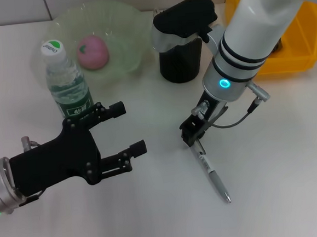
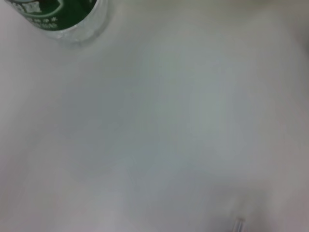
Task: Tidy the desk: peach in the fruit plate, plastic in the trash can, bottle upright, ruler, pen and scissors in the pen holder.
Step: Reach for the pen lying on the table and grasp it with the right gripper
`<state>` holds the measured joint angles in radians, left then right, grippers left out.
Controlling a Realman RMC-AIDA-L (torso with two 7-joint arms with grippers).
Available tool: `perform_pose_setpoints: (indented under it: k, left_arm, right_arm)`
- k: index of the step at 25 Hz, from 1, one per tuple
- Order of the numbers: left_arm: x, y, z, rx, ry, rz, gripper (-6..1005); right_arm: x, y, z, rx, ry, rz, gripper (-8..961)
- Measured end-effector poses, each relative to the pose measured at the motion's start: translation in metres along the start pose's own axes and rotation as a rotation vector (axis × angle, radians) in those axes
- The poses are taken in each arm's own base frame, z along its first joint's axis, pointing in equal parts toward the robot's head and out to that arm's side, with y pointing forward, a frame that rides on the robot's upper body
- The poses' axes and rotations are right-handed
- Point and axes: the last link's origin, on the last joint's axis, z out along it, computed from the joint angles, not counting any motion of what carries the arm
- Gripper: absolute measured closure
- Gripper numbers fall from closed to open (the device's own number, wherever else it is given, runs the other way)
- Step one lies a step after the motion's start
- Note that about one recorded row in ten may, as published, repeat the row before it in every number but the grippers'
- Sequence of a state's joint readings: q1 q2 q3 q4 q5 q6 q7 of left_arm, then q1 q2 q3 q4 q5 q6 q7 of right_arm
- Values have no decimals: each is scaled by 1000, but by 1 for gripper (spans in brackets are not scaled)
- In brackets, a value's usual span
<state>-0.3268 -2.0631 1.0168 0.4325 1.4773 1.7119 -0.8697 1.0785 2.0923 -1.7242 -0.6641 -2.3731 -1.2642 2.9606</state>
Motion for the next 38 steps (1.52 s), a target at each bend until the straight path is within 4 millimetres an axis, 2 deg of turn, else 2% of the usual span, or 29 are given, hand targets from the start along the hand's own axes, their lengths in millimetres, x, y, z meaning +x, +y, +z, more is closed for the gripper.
perform_pose_setpoints:
  k: [2, 18, 21, 38]
  left_arm:
    - [0, 0, 0, -1, 0, 1, 164]
    - [0, -2, 2, 0, -4, 6, 164]
    - [0, -2, 2, 0, -5, 6, 164]
    - [1, -3, 1, 6, -5, 10, 164]
  right_arm:
    - [1, 0, 0, 0, 3, 1, 711]
    - [5, 0, 0, 10, 30, -18, 781]
    - [6, -1, 0, 9, 33, -11, 846]
    - [11, 0, -7, 12, 8, -43, 852]
